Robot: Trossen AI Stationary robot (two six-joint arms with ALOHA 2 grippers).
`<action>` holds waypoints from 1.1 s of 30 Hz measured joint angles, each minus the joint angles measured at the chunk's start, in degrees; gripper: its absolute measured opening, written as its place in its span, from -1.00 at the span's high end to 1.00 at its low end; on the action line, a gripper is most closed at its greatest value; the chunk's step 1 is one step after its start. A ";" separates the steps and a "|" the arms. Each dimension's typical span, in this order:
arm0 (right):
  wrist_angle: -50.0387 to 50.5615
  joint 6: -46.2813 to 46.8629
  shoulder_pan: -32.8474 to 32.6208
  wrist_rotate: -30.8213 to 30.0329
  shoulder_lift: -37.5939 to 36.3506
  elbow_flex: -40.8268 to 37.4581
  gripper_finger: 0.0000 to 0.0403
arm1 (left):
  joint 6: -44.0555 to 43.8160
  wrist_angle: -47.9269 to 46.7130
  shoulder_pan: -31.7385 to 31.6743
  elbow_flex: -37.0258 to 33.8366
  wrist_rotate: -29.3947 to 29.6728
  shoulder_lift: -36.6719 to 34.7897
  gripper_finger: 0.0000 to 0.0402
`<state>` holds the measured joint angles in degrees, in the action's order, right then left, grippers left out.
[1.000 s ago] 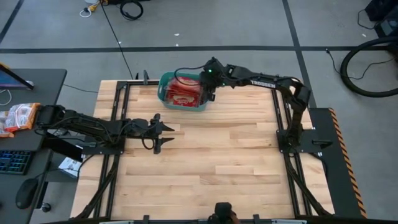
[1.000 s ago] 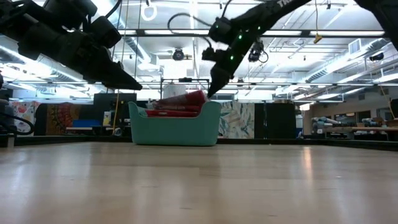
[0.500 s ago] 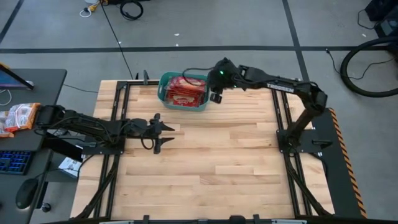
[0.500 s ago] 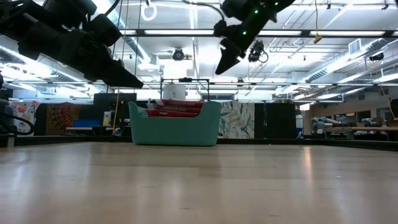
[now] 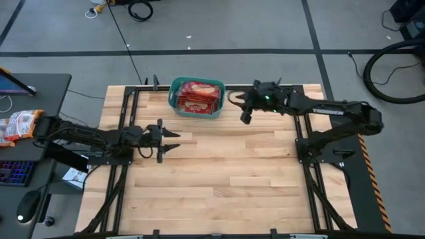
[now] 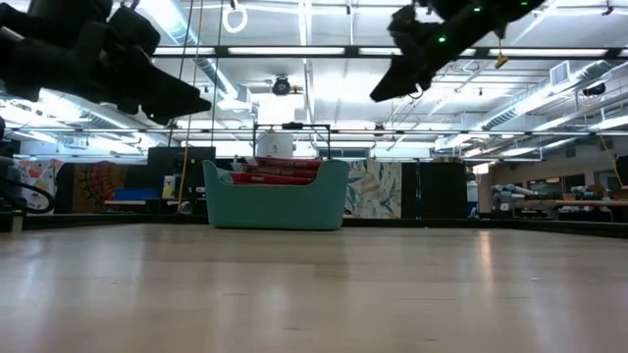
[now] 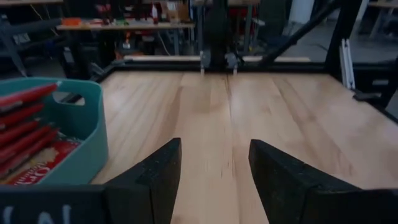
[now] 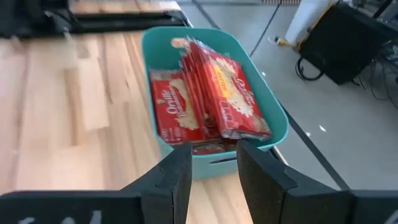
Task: Sort popcorn bags into baskets
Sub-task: Return to home position
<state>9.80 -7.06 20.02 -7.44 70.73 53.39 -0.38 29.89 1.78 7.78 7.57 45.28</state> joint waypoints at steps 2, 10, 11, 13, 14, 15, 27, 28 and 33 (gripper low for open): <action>-2.44 1.34 -0.63 0.02 -3.02 -3.38 0.35 | -0.03 0.23 0.00 -0.89 0.10 -2.18 0.03; -19.54 8.27 -1.21 4.32 -14.21 -20.65 0.35 | -1.13 4.91 -1.50 -5.87 1.20 -9.08 0.03; -21.62 9.02 -1.21 4.45 -15.57 -22.84 0.35 | -1.64 5.01 -1.94 -6.44 1.75 -10.00 0.03; -25.50 10.49 -1.21 4.52 -18.08 -26.75 0.35 | -2.40 4.52 -2.77 -7.26 2.67 -12.14 0.03; -26.95 11.07 -1.21 4.52 -19.41 -28.63 0.35 | -2.70 4.43 -3.13 -7.29 2.84 -13.11 0.03; -28.27 11.46 -1.21 4.52 -20.66 -30.24 0.35 | -3.01 3.57 -3.46 -7.29 2.90 -14.20 0.03; -31.71 13.56 -0.77 4.08 -37.45 -42.13 0.35 | -0.20 -2.82 -4.19 -7.31 7.21 -24.84 0.07; -31.88 14.03 -0.59 4.07 -39.04 -43.28 0.35 | 0.22 -3.10 -4.18 -7.31 8.22 -25.81 0.10; -35.00 17.23 0.60 4.08 -46.83 -50.37 0.35 | 0.90 -8.73 -4.20 -7.34 9.36 -30.94 0.25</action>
<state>-25.19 10.17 20.62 -3.36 23.90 3.02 0.51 21.17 -2.42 0.45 16.93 14.34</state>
